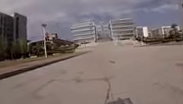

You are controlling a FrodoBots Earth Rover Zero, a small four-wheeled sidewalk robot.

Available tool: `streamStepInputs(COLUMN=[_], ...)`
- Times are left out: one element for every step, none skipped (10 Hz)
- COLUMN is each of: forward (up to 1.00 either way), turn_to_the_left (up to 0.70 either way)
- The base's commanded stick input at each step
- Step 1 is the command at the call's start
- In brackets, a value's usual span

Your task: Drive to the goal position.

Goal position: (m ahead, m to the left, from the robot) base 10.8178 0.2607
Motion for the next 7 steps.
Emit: streamStepInputs(forward=[1.00, 1.00, 1.00, 1.00, 1.00, 1.00, 1.00], turn_to_the_left=[0.00, 0.00, 0.00, 0.00, 0.00, 0.00, 0.00])
